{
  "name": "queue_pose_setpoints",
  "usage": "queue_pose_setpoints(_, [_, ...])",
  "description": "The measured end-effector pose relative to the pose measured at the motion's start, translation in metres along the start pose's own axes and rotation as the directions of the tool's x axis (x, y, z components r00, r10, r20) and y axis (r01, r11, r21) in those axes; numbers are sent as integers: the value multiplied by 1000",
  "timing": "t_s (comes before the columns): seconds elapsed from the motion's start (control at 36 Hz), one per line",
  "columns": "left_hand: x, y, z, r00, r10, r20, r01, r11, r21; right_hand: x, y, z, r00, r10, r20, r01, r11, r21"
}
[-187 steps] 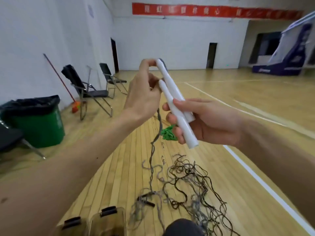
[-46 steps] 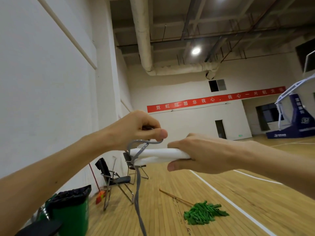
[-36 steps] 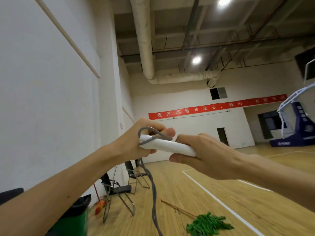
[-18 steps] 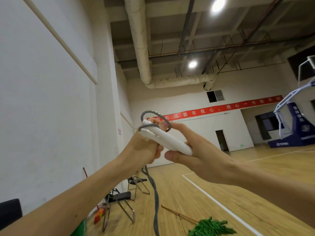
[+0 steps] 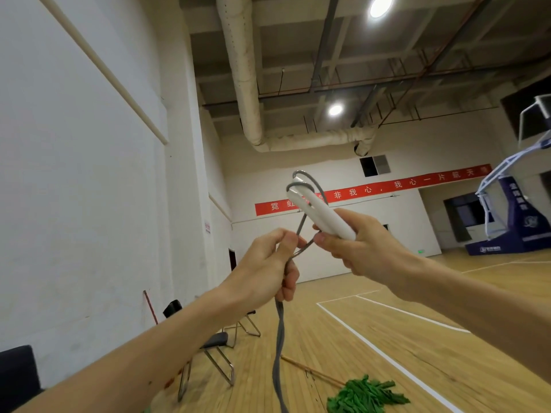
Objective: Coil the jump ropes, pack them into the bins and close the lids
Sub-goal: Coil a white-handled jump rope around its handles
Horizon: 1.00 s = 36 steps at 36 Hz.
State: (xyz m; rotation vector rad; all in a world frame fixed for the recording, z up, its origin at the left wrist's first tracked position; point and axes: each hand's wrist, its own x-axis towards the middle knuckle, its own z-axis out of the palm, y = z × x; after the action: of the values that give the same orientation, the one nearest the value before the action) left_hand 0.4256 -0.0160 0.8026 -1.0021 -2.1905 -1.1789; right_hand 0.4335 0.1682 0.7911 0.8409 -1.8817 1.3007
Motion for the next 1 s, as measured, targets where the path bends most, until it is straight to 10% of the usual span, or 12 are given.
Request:
queue_pose_setpoints(0.19, [3,-12,-5,997,48,53,-60,965,255,5,10,-9,993,121,1,-120,988,-98])
queue_pose_setpoints(0.36, [2,-14,-15,920,338,201,-358,509,782,7,22,-9,945,307,113,-289,946,-148])
queue_pose_setpoints(0.61, [8,5,-36,717,506,479,-638,200,743,-3,19,-2,879,397,266,-323,904,-281])
queue_pose_setpoints(0.81, [10,22,-39,706,508,493,-674,270,687,-11,4,-1,821,411,396,-258,886,-385])
queue_pose_setpoints(1.0, [15,32,-41,906,229,357,-409,698,588,-19,3,3,802,345,488,-92,878,-469])
